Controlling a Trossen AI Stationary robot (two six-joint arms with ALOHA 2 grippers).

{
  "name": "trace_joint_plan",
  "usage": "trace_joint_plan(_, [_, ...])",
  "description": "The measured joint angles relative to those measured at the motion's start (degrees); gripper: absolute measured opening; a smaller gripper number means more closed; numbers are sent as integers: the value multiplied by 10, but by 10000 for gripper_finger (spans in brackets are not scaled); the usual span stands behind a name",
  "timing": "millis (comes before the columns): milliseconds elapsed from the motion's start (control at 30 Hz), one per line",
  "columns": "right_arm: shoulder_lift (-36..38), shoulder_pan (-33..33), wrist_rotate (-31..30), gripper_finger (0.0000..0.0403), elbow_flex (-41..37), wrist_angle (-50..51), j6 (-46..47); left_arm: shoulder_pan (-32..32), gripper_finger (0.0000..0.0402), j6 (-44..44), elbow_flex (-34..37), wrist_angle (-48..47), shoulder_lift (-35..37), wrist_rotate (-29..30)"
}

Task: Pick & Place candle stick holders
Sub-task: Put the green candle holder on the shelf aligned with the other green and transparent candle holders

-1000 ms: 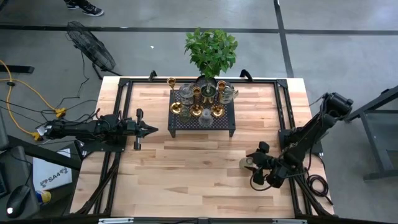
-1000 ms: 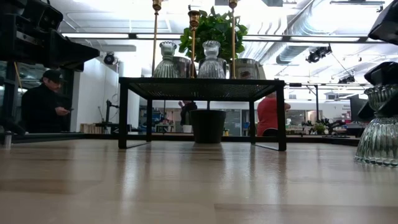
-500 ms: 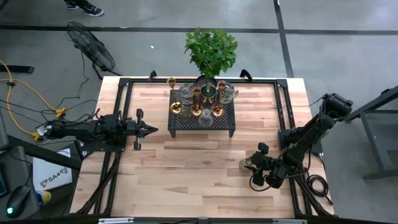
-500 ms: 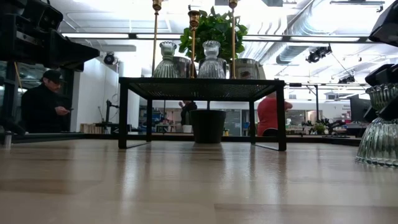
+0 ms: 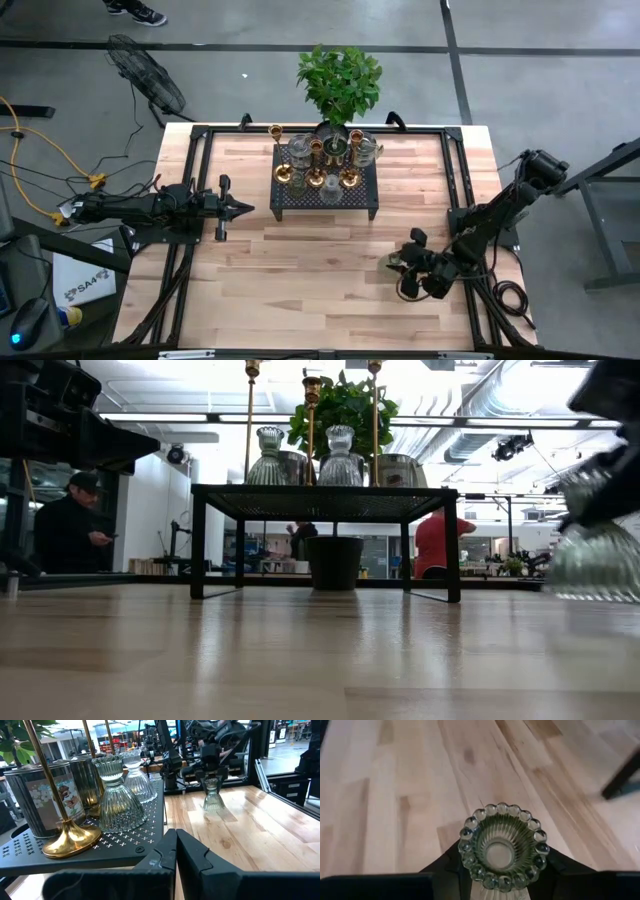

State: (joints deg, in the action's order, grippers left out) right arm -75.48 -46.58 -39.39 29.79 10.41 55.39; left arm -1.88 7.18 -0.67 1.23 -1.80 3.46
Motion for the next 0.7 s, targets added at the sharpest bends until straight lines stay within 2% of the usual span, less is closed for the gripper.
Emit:
trace_joint_plan(200, [17,48,25,121,60,11,-95,0,0,0,0,0,0,0])
trace_joint_plan(467, [20,128,49,125,203,128,-165,0,0,0,0,0,0,0])
trace_joint_plan(700, [21,197,35,127,285,182,-227,0,0,0,0,0,0,0])
